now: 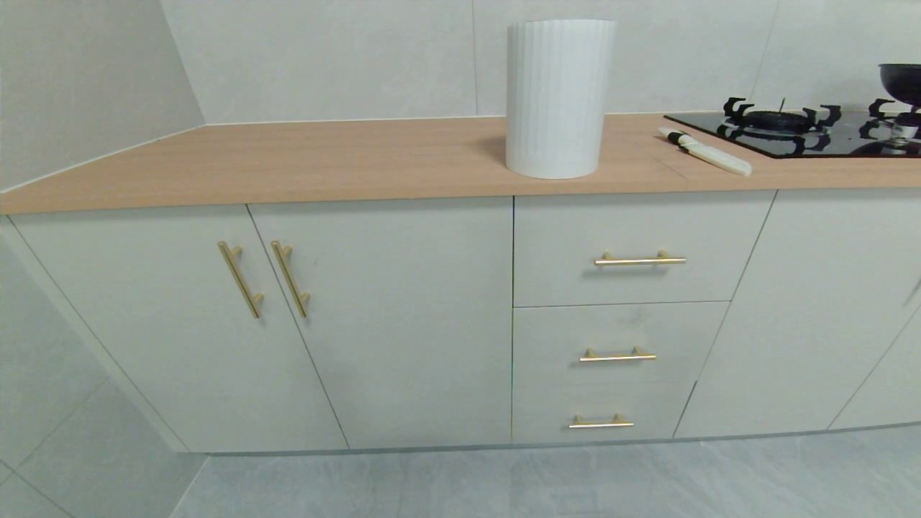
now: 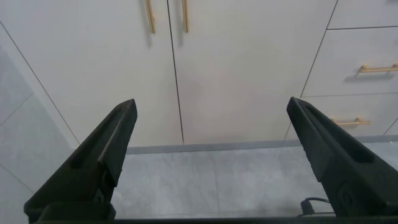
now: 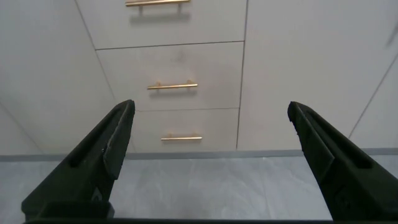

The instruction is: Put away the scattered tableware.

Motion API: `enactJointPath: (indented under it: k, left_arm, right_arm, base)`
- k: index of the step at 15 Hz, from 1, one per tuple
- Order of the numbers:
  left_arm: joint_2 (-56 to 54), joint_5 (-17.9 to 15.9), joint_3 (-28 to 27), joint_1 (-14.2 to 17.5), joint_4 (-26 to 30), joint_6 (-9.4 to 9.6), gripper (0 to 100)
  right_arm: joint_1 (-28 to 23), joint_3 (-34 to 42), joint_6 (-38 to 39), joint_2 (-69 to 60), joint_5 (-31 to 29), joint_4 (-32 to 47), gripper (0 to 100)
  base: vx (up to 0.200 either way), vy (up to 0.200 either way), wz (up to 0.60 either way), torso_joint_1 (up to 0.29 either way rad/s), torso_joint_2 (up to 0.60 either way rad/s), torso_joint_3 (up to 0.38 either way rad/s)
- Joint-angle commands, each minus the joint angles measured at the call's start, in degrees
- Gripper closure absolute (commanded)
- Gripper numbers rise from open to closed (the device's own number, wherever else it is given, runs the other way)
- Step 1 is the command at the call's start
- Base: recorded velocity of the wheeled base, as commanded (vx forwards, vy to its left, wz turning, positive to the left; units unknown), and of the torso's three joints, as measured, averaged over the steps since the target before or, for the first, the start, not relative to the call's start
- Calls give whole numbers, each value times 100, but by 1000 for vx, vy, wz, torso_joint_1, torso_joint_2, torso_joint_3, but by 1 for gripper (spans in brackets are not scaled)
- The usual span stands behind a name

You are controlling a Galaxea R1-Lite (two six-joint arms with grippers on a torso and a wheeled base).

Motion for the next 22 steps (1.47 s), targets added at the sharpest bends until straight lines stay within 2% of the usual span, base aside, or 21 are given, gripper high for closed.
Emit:
enactJointPath:
  k: [1,3,17,22]
  left_arm:
    - [2,3,1,0,-1,2,0]
    - [2,3,1,0,-1,2,0]
    - [2,3,1,0,-1,-7,0]
    - [2,3,1,0,-1,-7,0]
  right_arm:
    - [2,-6,-9,18,13,-2,0]
    - [-7,2,-317,18,-75,218,0]
    - [-7,-6,-203,9,-110,226,0]
    - [-7,-6,-203,9,-110,226,0]
  base:
    - [0,0,0,0,0,0]
    - [0,0,0,0,0,0]
    - [0,0,0,0,0,0]
    - [200,0,0,2,-3,2]
